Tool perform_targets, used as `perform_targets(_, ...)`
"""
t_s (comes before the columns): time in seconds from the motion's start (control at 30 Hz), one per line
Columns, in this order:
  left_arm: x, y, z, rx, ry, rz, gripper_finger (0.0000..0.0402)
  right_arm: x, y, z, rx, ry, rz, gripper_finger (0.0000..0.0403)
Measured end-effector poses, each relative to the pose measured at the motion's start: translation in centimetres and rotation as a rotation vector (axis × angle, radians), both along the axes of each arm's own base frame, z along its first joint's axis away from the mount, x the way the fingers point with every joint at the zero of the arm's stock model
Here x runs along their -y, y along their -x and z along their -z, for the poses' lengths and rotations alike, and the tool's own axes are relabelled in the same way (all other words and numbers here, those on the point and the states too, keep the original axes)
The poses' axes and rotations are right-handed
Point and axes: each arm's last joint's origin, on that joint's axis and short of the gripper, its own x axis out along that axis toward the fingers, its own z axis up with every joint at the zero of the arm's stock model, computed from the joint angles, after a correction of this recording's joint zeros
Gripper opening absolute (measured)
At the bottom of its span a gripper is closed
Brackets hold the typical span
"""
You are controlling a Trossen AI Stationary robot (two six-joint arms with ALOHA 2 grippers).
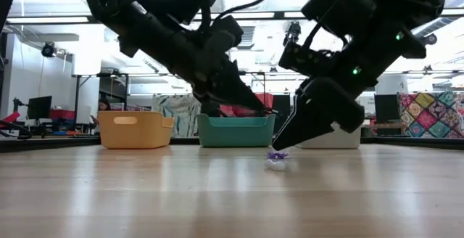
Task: Sort Halloween decoration
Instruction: Put the violet spider toy into the green bin
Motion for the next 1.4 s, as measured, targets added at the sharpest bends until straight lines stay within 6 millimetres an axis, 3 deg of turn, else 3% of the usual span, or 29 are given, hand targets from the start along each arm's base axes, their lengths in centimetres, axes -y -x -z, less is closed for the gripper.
perform_targets(0.4,0.0,0.1,-0.4,0.004,0.000,0.000,0.0000,1.2,-0.6,2.7,-0.050,-0.010,0.058,0.0116)
perform_targets(0.73,-0.1,0.5,-1.4,0.006,-0.006,0.004,0.0000,1.2,-0.7,2.6,-0.034,-0.019,0.045,0.0018)
perform_targets(0.9,-0.1,1.1,-3.3,0.025,-0.034,0.021,0.0000,1.1,-1.0,2.3,0.010,-0.026,0.046,0.0010)
perform_targets(1.1,-0.2,2.3,-5.5,0.042,-0.060,0.037,0.0000,1.1,-1.1,1.0,0.073,-0.055,0.048,0.0009)
perform_targets(1.4,-0.5,6.3,-6.8,0.135,-0.022,0.023,0.0000,2.2,-1.5,-3.9,0.301,-0.123,0.097,0.0009)
